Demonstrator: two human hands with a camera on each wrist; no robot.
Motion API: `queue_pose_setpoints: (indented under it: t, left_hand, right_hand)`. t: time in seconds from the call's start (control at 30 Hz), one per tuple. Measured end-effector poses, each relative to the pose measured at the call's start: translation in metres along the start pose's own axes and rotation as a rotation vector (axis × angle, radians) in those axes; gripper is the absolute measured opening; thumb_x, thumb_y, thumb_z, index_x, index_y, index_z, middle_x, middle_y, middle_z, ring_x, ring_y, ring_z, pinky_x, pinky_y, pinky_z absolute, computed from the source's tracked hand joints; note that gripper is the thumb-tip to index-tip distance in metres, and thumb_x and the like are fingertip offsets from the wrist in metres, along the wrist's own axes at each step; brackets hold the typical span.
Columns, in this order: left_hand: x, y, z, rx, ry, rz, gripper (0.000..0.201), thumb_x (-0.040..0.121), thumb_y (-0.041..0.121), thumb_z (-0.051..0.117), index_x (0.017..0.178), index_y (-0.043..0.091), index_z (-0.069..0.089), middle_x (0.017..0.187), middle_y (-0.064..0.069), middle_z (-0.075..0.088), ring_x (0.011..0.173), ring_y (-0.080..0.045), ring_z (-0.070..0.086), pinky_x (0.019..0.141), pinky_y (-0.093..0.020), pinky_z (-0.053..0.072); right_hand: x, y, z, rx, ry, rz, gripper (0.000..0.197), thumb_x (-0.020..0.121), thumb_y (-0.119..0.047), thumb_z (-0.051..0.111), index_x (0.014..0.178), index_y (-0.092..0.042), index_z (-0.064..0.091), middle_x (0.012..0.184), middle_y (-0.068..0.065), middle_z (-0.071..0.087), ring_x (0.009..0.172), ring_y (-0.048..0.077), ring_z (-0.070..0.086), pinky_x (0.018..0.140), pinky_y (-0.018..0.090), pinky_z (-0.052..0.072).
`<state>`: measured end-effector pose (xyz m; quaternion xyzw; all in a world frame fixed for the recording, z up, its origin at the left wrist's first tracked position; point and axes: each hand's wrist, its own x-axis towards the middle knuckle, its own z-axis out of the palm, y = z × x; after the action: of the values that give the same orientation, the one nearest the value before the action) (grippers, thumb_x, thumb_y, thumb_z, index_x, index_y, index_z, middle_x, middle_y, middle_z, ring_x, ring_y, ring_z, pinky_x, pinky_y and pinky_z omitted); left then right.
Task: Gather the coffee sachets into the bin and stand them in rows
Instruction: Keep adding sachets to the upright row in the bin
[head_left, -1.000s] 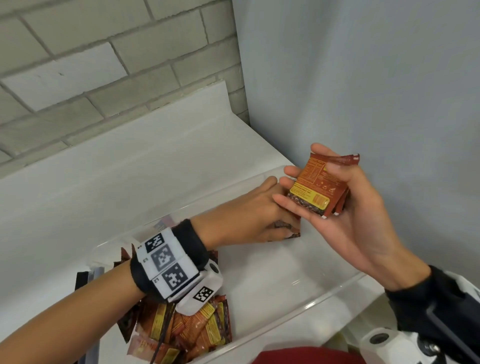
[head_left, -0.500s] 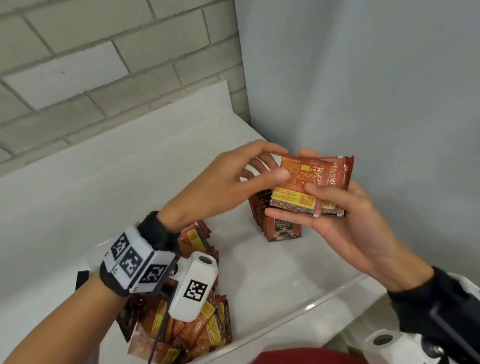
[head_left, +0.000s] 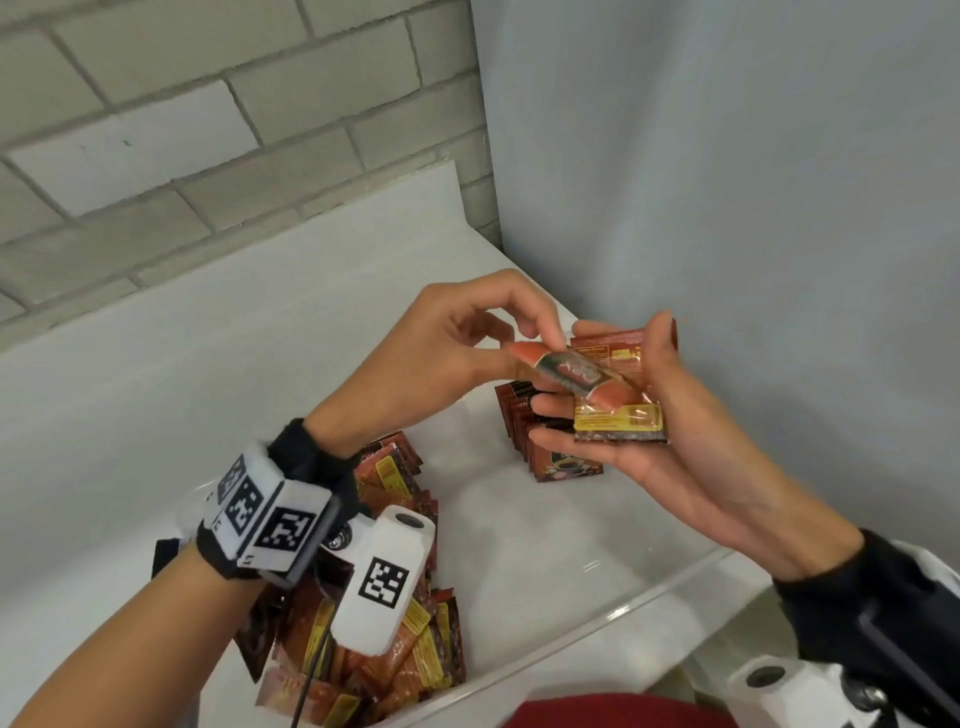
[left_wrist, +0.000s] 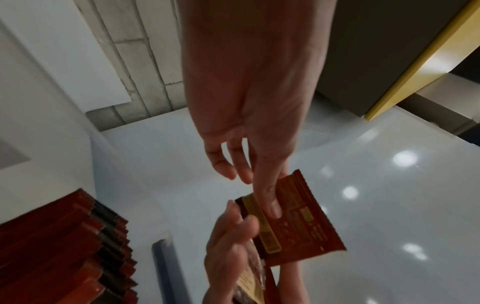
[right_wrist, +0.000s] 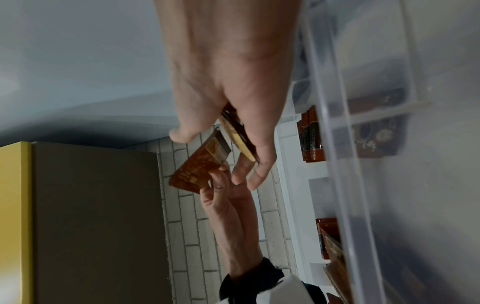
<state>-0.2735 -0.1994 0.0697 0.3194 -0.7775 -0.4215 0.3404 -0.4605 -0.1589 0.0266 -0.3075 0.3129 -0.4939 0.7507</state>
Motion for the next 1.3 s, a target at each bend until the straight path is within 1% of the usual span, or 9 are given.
queue_pose_setpoints:
  t: [0.1, 0.23, 0.4, 0.47, 0.6, 0.8, 0.97, 1.1, 1.3]
  left_hand:
    - [0.000, -0.002, 0.000, -0.023, -0.032, 0.002, 0.004, 0.080, 0.011, 0.068, 0.083, 0.014, 0.067, 0.093, 0.002, 0.065, 0.091, -0.020, 0.059, 0.076, -0.041, 0.046]
    - [-0.001, -0.005, 0.002, -0.014, -0.012, -0.032, 0.012, 0.086, 0.007, 0.066, 0.096, 0.014, 0.069, 0.104, -0.005, 0.066, 0.100, -0.027, 0.058, 0.082, -0.041, 0.049]
    - [-0.002, 0.005, 0.006, -0.081, 0.109, -0.158, 0.020, 0.098, 0.017, 0.047, 0.115, 0.011, 0.056, 0.105, -0.010, 0.065, 0.087, -0.015, 0.066, 0.075, -0.027, 0.055]
    - [-0.004, 0.008, 0.006, -0.131, 0.080, -0.230, 0.028, 0.088, 0.024, 0.055, 0.114, 0.013, 0.055, 0.096, -0.007, 0.067, 0.082, -0.020, 0.068, 0.074, -0.029, 0.057]
    - [-0.008, 0.009, 0.004, -0.101, 0.022, -0.252, 0.042, 0.073, 0.017, 0.075, 0.110, 0.021, 0.056, 0.098, -0.007, 0.067, 0.082, -0.025, 0.068, 0.077, -0.033, 0.057]
    - [-0.008, 0.012, -0.001, 0.043, 0.098, -0.236, 0.017, 0.077, 0.008, 0.075, 0.094, 0.013, 0.071, 0.086, 0.006, 0.071, 0.081, -0.025, 0.069, 0.083, -0.036, 0.057]
    - [-0.007, 0.013, -0.002, 0.122, 0.130, -0.249, 0.018, 0.078, 0.005, 0.075, 0.094, 0.012, 0.075, 0.100, -0.002, 0.068, 0.070, -0.013, 0.061, 0.085, -0.044, 0.054]
    - [-0.007, 0.015, -0.004, 0.151, 0.040, -0.257, 0.018, 0.079, 0.004, 0.074, 0.095, 0.014, 0.075, 0.101, 0.004, 0.068, 0.067, -0.010, 0.056, 0.081, -0.039, 0.054]
    - [-0.008, 0.002, 0.008, 0.271, -0.313, -0.299, 0.019, 0.084, 0.006, 0.071, 0.101, 0.014, 0.075, 0.105, 0.006, 0.068, 0.066, -0.013, 0.058, 0.066, -0.013, 0.042]
  right_hand:
    - [-0.002, -0.001, -0.002, -0.025, -0.016, -0.015, 0.039, 0.077, -0.025, 0.061, 0.114, -0.016, 0.061, 0.099, 0.010, 0.073, 0.086, 0.024, 0.071, 0.073, 0.042, 0.059]
    - [0.000, -0.001, -0.004, -0.036, 0.029, -0.066, 0.040, 0.073, -0.011, 0.064, 0.112, -0.020, 0.063, 0.101, 0.004, 0.073, 0.087, 0.020, 0.072, 0.067, 0.034, 0.059]
    - [0.002, 0.000, -0.006, 0.001, 0.106, -0.144, 0.045, 0.074, -0.008, 0.064, 0.117, -0.020, 0.061, 0.104, 0.005, 0.072, 0.097, 0.022, 0.070, 0.078, 0.036, 0.058]
    - [0.002, -0.001, -0.006, 0.000, 0.125, -0.167, 0.048, 0.074, -0.007, 0.064, 0.120, -0.020, 0.058, 0.102, 0.005, 0.073, 0.097, 0.023, 0.070, 0.083, 0.037, 0.058]
    - [0.001, -0.001, -0.006, -0.025, 0.128, -0.178, 0.052, 0.073, -0.004, 0.063, 0.122, -0.020, 0.055, 0.105, 0.007, 0.073, 0.098, 0.026, 0.070, 0.085, 0.037, 0.057]
    - [0.000, 0.000, -0.004, -0.051, 0.105, -0.165, 0.054, 0.074, -0.003, 0.064, 0.124, -0.022, 0.054, 0.109, 0.007, 0.072, 0.103, 0.026, 0.068, 0.091, 0.040, 0.054]
    - [-0.001, 0.000, -0.002, -0.061, 0.061, -0.183, 0.054, 0.073, -0.009, 0.066, 0.124, -0.022, 0.053, 0.100, 0.002, 0.073, 0.099, 0.021, 0.070, 0.087, 0.035, 0.055]
    - [0.001, 0.001, -0.001, -0.007, 0.119, -0.286, 0.054, 0.073, -0.015, 0.066, 0.123, -0.023, 0.050, 0.078, -0.004, 0.065, 0.081, 0.010, 0.068, 0.077, 0.025, 0.054]
    - [0.002, 0.000, -0.005, 0.006, 0.223, -0.398, 0.048, 0.078, -0.018, 0.067, 0.122, -0.024, 0.049, 0.070, -0.006, 0.053, 0.068, 0.008, 0.057, 0.101, 0.037, 0.046]
